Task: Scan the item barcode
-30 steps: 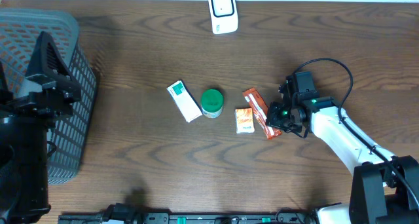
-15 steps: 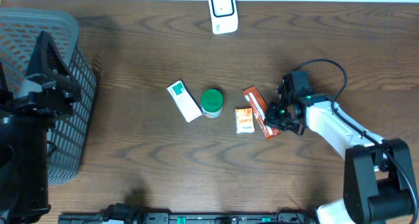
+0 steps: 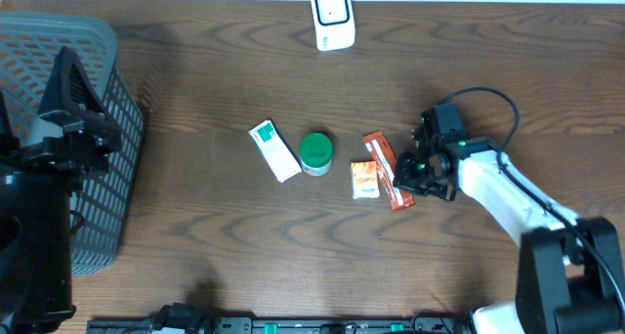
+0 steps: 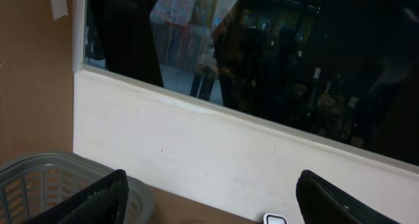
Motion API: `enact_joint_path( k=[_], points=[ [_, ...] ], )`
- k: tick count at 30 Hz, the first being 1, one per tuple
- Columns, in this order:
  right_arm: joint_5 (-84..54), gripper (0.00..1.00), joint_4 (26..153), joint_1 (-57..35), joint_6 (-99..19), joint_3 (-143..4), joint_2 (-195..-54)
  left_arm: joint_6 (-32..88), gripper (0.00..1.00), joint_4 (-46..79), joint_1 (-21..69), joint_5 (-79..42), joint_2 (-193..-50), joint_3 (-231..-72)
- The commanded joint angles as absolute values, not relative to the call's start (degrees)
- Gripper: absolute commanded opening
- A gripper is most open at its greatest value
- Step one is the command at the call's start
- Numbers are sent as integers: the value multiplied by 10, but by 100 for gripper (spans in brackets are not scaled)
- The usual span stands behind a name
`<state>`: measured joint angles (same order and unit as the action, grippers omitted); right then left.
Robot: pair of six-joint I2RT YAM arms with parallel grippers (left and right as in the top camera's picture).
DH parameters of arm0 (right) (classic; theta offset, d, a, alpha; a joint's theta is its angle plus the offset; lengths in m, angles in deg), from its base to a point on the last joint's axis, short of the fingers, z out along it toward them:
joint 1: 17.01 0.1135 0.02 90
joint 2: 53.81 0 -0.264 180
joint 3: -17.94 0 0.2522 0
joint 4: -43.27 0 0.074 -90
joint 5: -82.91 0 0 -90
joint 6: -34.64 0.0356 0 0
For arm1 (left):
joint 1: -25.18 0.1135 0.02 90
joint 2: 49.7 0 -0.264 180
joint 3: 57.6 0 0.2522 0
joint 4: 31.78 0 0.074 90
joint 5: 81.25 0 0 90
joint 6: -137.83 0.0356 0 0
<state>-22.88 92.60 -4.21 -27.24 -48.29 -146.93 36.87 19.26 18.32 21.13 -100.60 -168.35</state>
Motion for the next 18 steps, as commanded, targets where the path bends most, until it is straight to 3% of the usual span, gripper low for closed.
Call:
enact_joint_path(
  k=[1, 18],
  points=[
    [-224, 1, 923, -38, -266, -504, -1426, 361, 82, 192, 185, 214, -1005, -1683],
    [-219, 1, 834, -38, -260, -504, -1506, 361, 82, 192, 185, 214, -1005, -1682]
  ],
)
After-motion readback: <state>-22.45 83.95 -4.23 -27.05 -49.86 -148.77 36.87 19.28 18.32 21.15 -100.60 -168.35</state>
